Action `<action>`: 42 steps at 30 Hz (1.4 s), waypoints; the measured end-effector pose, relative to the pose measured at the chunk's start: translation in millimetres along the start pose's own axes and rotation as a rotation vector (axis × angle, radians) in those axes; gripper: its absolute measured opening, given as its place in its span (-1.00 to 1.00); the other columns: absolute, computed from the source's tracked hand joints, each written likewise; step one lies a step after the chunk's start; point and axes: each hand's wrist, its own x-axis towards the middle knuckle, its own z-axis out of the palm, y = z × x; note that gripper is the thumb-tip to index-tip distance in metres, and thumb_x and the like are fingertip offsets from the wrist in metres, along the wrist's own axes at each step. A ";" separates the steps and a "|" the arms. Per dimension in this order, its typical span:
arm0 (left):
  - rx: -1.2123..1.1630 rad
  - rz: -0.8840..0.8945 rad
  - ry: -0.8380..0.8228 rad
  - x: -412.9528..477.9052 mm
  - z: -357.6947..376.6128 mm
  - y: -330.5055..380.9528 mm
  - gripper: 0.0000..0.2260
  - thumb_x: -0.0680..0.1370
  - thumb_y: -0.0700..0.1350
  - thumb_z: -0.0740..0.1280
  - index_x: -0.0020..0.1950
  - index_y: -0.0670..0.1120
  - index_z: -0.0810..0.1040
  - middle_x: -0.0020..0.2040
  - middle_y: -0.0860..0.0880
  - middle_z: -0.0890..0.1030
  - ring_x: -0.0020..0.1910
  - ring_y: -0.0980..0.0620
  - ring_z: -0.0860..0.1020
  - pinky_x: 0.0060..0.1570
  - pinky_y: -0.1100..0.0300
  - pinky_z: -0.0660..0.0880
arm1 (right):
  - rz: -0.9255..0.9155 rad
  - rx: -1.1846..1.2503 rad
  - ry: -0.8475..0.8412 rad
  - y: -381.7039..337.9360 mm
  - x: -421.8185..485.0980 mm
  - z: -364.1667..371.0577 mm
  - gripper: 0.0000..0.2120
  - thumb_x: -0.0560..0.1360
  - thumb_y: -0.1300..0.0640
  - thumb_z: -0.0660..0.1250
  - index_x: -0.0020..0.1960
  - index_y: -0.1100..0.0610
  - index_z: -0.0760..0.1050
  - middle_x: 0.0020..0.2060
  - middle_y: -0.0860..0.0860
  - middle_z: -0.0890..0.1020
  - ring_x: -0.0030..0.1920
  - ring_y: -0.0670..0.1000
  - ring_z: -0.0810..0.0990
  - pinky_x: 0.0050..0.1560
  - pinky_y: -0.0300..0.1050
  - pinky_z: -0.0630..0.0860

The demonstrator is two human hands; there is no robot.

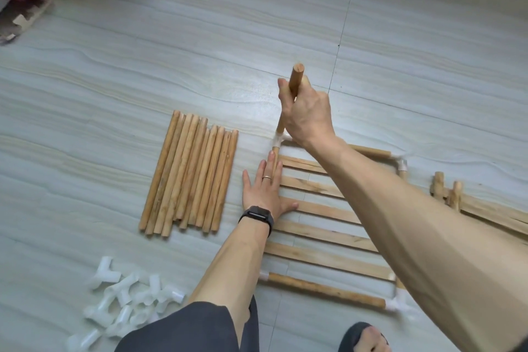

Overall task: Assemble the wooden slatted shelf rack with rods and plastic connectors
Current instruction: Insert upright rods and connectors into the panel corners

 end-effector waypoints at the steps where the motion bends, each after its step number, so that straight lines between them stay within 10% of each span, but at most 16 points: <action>1: -0.012 0.002 0.004 0.0 -0.4 -0.2 0.01 0.48 0.53 0.05 0.50 -0.02 -0.54 0.47 -0.01 -0.63 0.59 -0.01 -0.36 0.53 -0.29 -0.14 | 0.007 -0.004 -0.058 5.2 -0.9 -0.7 -0.59 0.69 -0.15 0.09 0.19 0.18 0.47 -0.08 0.16 0.67 -0.03 0.25 0.57 -0.03 0.03 0.41; 6: -0.055 0.055 0.048 8.4 -4.6 -7.5 0.03 0.47 0.54 0.06 0.56 -0.01 -0.47 0.47 -0.01 -0.62 0.60 -0.02 -0.31 0.53 -0.30 -0.17 | 0.046 -0.221 -0.302 88.1 -42.1 -13.6 -0.56 0.66 0.10 0.13 0.51 0.18 0.35 0.35 0.19 0.57 0.38 0.25 0.46 0.36 0.05 0.40; 10: -0.095 0.133 0.157 5.8 -4.1 -23.2 -0.25 0.62 0.39 -0.09 0.60 0.07 -0.41 0.53 -0.01 -0.53 0.61 -0.03 -0.27 0.56 -0.23 -0.18 | 0.003 -0.621 -0.622 180.3 -134.6 -22.6 -0.30 0.62 -0.25 0.11 0.66 -0.06 -0.04 0.66 0.05 0.00 0.60 0.22 0.05 0.57 0.12 0.11; 12: -0.168 0.100 0.374 -1.8 -4.9 -38.9 -0.41 0.67 0.26 -0.08 0.64 0.05 -0.09 0.66 -0.05 -0.13 0.62 -0.10 0.02 0.53 -0.15 0.08 | 0.014 -0.703 -0.712 206.9 -172.7 -11.5 -0.24 0.55 -0.41 0.02 0.60 -0.30 -0.30 0.62 -0.01 -0.34 0.62 0.22 -0.26 0.58 0.30 -0.07; 16: -0.036 -0.175 0.507 -18.0 -2.4 -81.5 -0.59 0.58 0.10 0.28 0.32 -0.11 0.36 0.23 -0.15 0.51 0.12 -0.13 0.49 -0.04 -0.03 0.43 | 0.080 -0.664 -0.642 209.4 -200.5 25.4 -0.25 0.49 -0.52 -0.13 0.44 -0.39 -0.56 0.48 0.01 -0.60 0.49 0.26 -0.59 0.48 0.45 -0.25; 33: 0.315 -0.252 0.004 -26.9 -32.9 -74.1 -0.84 0.56 -0.08 0.20 0.00 -0.04 0.57 -0.12 0.02 0.61 -0.12 0.00 0.53 -0.21 0.15 0.35 | 0.125 -0.679 -0.677 196.9 -196.3 24.2 -0.25 0.54 -0.49 -0.10 0.56 -0.32 -0.41 0.51 0.08 -0.54 0.49 0.30 -0.56 0.50 0.51 -0.17; 42: -0.071 0.073 0.217 -53.6 -46.0 -75.3 -0.81 0.51 0.18 0.21 -0.19 0.10 0.37 -0.32 0.10 0.48 -0.40 0.14 0.45 -0.43 0.21 0.33 | 0.235 -0.408 -0.631 173.6 -181.9 8.4 -0.11 0.44 -0.59 -0.03 0.65 -0.18 -0.03 0.63 0.08 -0.28 0.60 0.27 -0.33 0.55 0.34 -0.19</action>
